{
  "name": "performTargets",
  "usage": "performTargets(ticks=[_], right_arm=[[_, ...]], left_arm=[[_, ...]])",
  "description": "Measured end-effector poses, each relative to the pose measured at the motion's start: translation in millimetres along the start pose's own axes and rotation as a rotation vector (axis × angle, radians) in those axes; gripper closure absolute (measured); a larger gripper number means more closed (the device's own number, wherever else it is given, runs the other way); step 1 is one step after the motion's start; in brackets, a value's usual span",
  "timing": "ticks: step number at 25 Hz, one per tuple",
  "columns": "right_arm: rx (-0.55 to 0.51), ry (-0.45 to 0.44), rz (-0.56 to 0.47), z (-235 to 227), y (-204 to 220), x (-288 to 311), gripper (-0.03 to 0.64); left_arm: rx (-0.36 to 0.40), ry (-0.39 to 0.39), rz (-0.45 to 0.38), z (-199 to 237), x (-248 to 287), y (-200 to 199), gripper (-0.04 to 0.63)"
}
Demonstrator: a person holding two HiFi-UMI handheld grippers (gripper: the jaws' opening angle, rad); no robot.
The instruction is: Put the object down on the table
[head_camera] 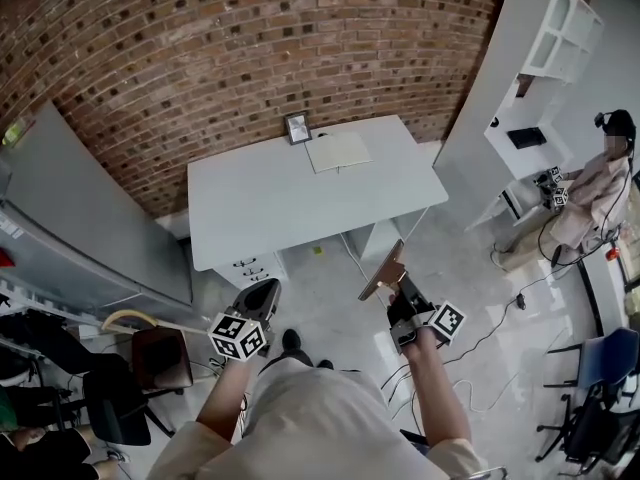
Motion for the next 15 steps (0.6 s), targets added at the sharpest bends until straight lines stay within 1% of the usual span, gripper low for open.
performTargets(ticks=[7, 11, 15], right_arm=[[0.002, 0.029, -0.012, -13.4, -8.6, 23.8, 0.588], [-0.007, 0.046, -0.005, -17.5, -13.8, 50.7, 0.588], [0.0, 0.054, -0.016, -18.0, -16.0, 83.2, 0.588]], left_arm=[[-0.016, 0.013, 0.025, 20.3, 31.5, 6.3, 0.601], [-0.033, 0.027, 0.03, 38.3, 61.1, 3.9, 0.601], [-0.045, 0.054, 0.059, 59.8, 94.4, 3.0, 0.601]])
Point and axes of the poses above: the fingertips, and each gripper's own axes: x forward along the fingers, z to its left, y out of its underside, the point moved 7 cm from there along -x, backward along the fingers, and after that the axes turned 14 degrees about -z, right-handed, at the moved point
